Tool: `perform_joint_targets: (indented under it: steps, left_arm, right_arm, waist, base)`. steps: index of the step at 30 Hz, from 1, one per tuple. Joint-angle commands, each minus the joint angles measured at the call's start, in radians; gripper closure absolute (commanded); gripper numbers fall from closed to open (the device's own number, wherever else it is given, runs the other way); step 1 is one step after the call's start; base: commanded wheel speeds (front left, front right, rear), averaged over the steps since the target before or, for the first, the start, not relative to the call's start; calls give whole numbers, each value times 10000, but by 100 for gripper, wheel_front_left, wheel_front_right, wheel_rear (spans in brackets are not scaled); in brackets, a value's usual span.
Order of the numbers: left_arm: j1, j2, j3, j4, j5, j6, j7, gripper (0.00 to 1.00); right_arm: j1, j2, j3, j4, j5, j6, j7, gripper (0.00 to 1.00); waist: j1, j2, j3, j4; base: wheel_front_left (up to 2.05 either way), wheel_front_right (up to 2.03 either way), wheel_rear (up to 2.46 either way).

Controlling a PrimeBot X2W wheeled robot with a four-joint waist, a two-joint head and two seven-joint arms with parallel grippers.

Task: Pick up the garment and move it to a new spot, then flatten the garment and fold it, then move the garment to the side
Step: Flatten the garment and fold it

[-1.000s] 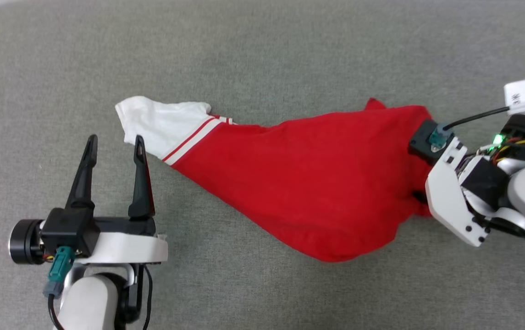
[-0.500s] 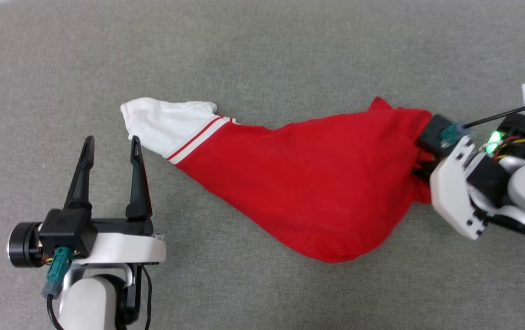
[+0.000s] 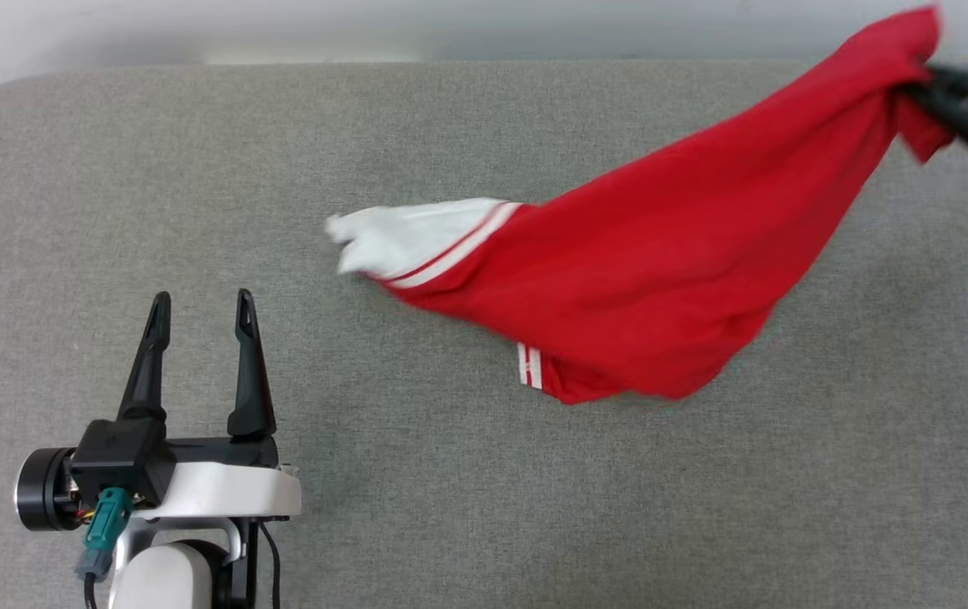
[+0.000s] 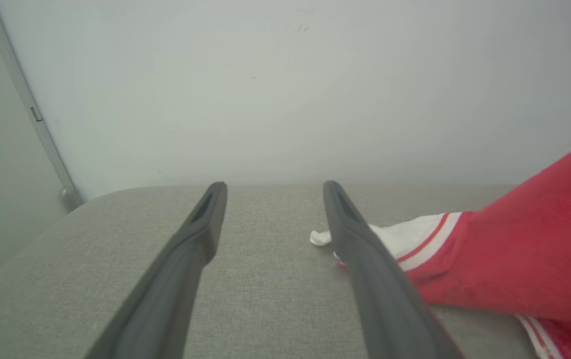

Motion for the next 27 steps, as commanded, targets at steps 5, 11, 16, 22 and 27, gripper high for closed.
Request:
perform_joint_targets:
  steps: [5,11,16,22,27]
  left_arm:
    - [-169,-90,-68,-80,48,-62,-25,0]
    - [-618,-156,-220,-206,-69,-91,-25,0]
    - [-1001,-179,-383,-279,-170,-53,-25,0]
    - [-1287,-185,-563,-307,-345,91,-25,0]
    - [-1313,-186,-550,-226,-354,161,-25,0]
  right_arm:
    - [-588,440,-646,-18,-501,-7,633,100]
    - [-1371,1988,-225,1301,-1530,-7,1424,100]
    - [-1600,3445,879,3261,-1785,-7,1314,100]
    - [-1382,4448,2390,5220,-1329,-7,1160,100]
    - [-1242,4712,3042,6215,-563,-5,1107,100]
  waist:
    - [-1,-1,295,143]
    - [-1,-1,1097,491]
    - [-1,-1,1761,773]
    - [-1,-1,2191,930]
    - [-1,-1,2139,873]
  base:
    - [0,0,0]
    - [0,0,0]
    - [0,0,0]
    - [0,0,0]
    - [0,0,0]
